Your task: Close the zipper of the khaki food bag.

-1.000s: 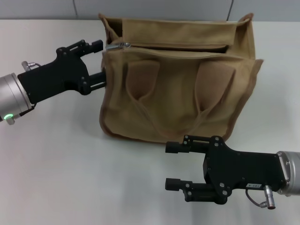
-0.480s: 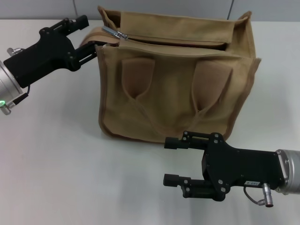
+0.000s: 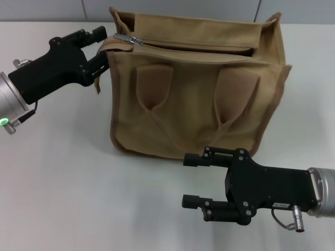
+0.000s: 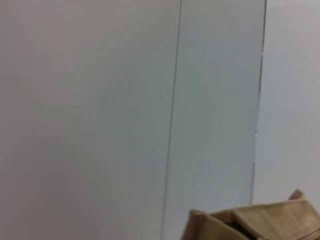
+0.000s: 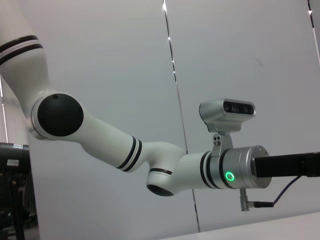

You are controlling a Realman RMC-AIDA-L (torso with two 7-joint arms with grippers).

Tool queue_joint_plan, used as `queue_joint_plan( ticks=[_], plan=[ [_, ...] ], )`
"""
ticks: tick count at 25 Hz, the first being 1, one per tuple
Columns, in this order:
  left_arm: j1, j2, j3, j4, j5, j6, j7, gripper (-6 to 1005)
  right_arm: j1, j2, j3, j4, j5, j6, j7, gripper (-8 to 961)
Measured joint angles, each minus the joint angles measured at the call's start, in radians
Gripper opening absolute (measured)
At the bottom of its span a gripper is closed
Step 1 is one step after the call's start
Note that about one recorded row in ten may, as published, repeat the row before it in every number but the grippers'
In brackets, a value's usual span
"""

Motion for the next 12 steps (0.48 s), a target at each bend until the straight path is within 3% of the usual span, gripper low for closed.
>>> queue_joint_plan(
  ticks=[2, 8, 12],
  plan=[
    [0.000, 0.000, 0.004, -0.003, 0.000, 0.012, -0.009, 504, 0.000, 0.000, 0.000, 0.000, 0.000, 0.000, 0.000, 689],
    [-0.010, 0.002, 0.007, -0.001, 0.003, 0.012, -0.055, 318, 0.003, 0.000, 0.000, 0.000, 0.002, 0.000, 0.000, 689],
    [-0.019, 0.001, 0.002, -0.002, -0.009, 0.010, -0.074, 126, -0.001, 0.000, 0.001, 0.000, 0.003, -0.001, -0.004, 689]
  ],
)
